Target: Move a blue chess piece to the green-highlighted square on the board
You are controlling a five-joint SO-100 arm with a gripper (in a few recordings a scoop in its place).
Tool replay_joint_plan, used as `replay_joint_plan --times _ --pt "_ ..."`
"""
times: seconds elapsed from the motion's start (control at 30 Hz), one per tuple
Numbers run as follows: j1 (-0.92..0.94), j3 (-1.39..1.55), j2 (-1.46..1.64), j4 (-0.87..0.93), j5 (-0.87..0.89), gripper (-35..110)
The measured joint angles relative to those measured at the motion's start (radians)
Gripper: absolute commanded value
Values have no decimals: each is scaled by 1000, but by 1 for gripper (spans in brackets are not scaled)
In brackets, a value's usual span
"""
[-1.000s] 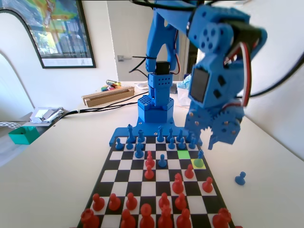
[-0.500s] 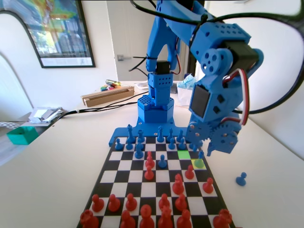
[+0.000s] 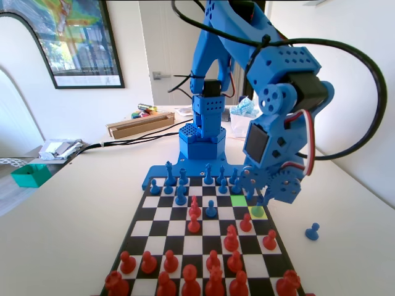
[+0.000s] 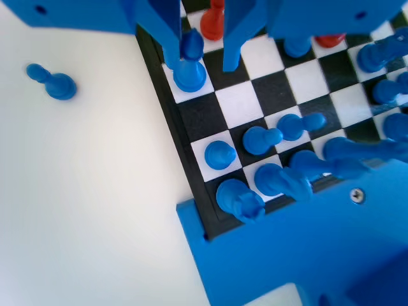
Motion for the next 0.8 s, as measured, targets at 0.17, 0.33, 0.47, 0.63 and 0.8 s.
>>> replay_joint_plan --times 0.17,0.33,0.47,0.63,0.8 --pt "5 0 0 0 0 11" --pt "5 0 0 -14 0 8" --pt "2 0 0 -17 0 1" --pt "-5 0 0 -18 0 1" --pt "-5 -2 -8 -18 -14 1"
